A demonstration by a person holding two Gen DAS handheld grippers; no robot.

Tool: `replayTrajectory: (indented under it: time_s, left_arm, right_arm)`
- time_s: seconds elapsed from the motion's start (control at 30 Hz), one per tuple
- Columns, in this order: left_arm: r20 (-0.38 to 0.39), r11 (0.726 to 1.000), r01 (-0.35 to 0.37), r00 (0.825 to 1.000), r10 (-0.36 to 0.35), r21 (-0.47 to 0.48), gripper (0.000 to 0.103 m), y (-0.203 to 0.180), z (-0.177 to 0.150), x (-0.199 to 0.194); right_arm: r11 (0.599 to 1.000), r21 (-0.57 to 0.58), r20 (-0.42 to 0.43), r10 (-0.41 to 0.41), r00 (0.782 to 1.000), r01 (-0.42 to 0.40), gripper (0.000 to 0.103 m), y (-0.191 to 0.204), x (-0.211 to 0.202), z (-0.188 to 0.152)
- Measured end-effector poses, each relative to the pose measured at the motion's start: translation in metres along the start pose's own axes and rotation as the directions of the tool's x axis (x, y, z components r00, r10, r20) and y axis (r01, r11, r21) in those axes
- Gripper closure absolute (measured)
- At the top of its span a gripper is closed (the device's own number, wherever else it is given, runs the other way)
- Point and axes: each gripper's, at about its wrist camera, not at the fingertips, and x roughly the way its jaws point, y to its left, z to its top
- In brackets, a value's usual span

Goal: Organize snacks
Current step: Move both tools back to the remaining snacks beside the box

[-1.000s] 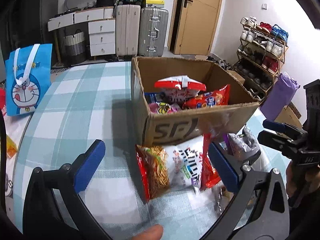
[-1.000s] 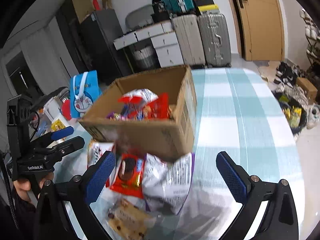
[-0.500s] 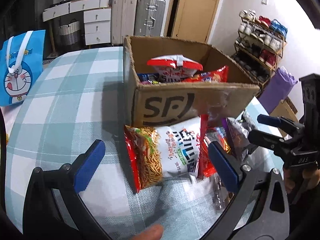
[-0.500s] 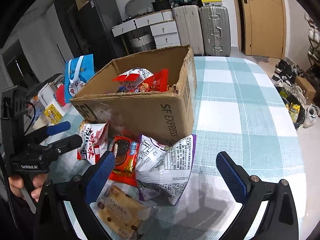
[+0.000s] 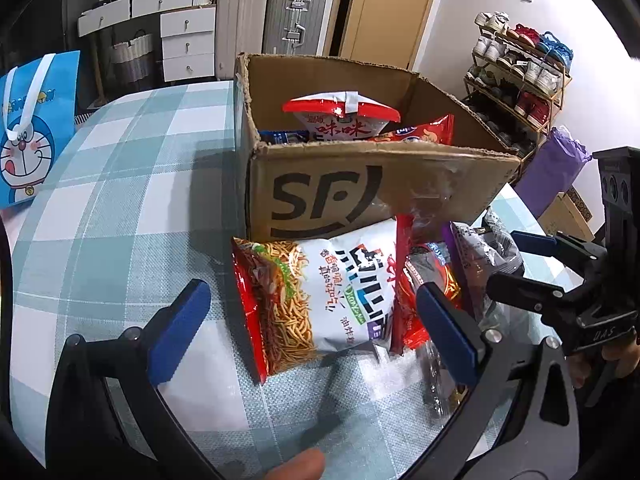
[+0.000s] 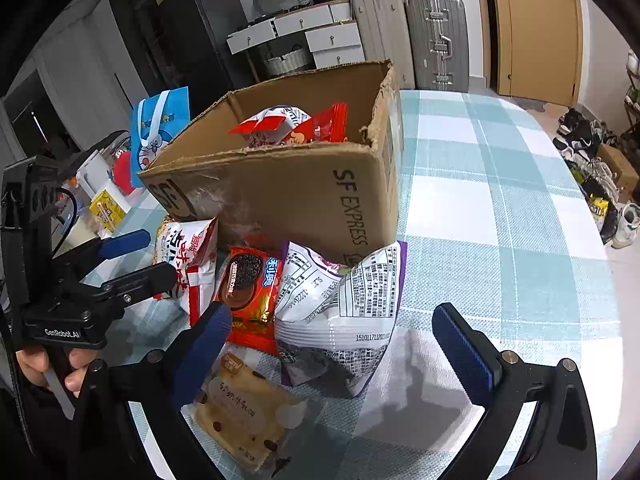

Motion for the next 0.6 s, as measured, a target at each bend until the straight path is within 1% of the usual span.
replayTrajectory:
  time_s: [0.07, 0.13, 0.37, 0.4, 0.5, 0.6]
  left_arm:
    - [-0.011, 1.0, 0.01, 1.0, -0.01, -0.006, 0.0, 0.001, 0.0, 0.004]
    - [-0.025, 1.0, 0.0, 1.0, 0.0, 0.001, 0.0, 0.002, -0.001, 0.009]
    - [-0.041, 1.0, 0.013, 0.999, -0.014, -0.025, 0.0, 0.009, -0.001, 0.019]
    - [-0.043, 0.999, 0.014, 0.999, -0.016, -0.03, 0.0, 0.01, -0.001, 0.02]
    - [-0.045, 0.999, 0.018, 0.999, -0.02, -0.026, 0.0, 0.009, -0.002, 0.021]
    - [-0.044, 0.999, 0.026, 0.999, -0.027, -0.026, 0.001, 0.008, -0.002, 0.022]
  right_arm:
    - [1.0, -0.003, -0.003, 0.005, 1.0, -0.005, 0.001, 0.0, 0.001, -0.001]
    - [1.0, -0.008, -0.007, 0.013, 1.0, -0.013, 0.001, 0.0, 0.002, -0.001]
    - [1.0, -0.029, -0.031, 0.005, 1.0, -0.006, 0.002, 0.002, 0.01, -0.005]
    - [1.0, -0.028, -0.032, 0.008, 0.999, -0.008, 0.003, 0.002, 0.012, -0.006]
    - [0.999, -0.03, -0.042, 0.02, 0.999, -0.021, 0.019, 0.002, 0.015, -0.006]
    - [1.0, -0.02, -0.038, 0.023, 0.999, -0.024, 0.02, 0.0, 0.017, -0.007]
